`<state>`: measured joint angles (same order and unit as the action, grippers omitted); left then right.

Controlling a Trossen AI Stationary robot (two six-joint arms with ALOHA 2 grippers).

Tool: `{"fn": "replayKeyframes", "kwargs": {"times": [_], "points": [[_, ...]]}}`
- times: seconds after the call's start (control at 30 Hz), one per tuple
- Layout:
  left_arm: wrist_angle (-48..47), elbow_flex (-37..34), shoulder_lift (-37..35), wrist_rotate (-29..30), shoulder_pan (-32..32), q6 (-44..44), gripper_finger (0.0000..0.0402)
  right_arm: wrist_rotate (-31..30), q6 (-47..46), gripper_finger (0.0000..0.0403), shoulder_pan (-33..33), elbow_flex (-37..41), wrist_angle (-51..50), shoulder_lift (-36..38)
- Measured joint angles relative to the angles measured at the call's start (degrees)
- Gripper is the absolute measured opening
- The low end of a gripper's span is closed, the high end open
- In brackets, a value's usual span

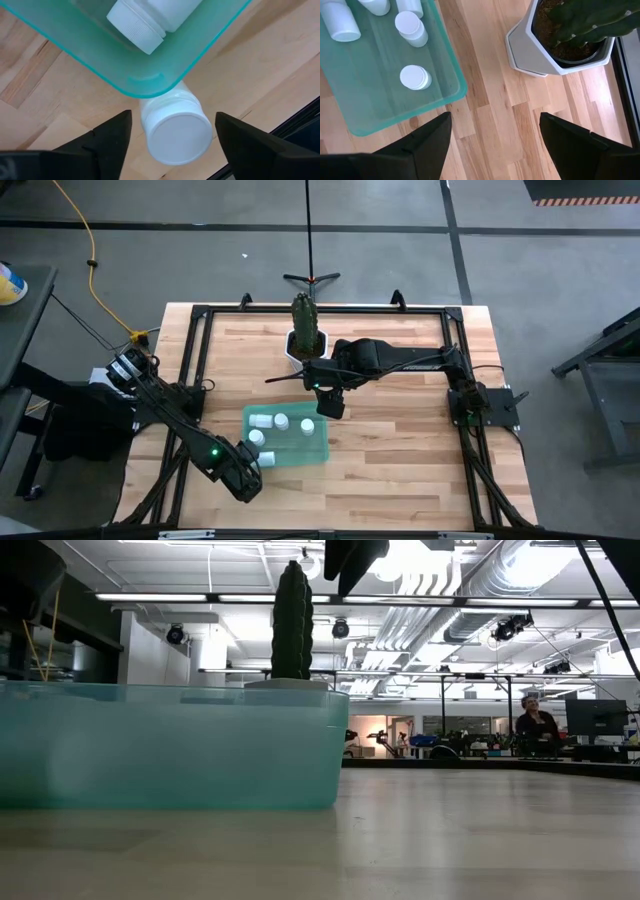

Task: Pick and place pill bottles into a basket
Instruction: Put the white pill bottle into the green bin

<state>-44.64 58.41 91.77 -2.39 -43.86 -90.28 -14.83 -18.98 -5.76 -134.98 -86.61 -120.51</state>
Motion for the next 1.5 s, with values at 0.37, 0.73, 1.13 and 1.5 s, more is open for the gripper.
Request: {"fn": "replayKeyframes", "kwargs": {"times": [0.37, 0.73, 1.13, 1.5], "points": [[-0.05, 0.00, -0.09, 0.02, 0.00, 0.00, 0.0226, -0.04, 1.07, 0.0293, 0.00, 0.00, 0.02, 0.00], [-0.10, 0.20, -0.28, -0.21, 0.00, 1.30, 0.0199, -0.25, 1.11, 0.0293, 0.00, 0.00, 0.02, 0.00], [-3.81, 1.18, -0.87, -1.14, 0.02, 3.10, 0.0194, 0.05, 1.61, 0.0293, 0.02, 0.00, -0.55, 0.00], [-9.64, 5.91, -1.75, 1.51, 0.00, 6.08, 0.0194, 2.10, 7.27, 0.0293, -2.41, 0.04, -3.48, 3.14]]}}
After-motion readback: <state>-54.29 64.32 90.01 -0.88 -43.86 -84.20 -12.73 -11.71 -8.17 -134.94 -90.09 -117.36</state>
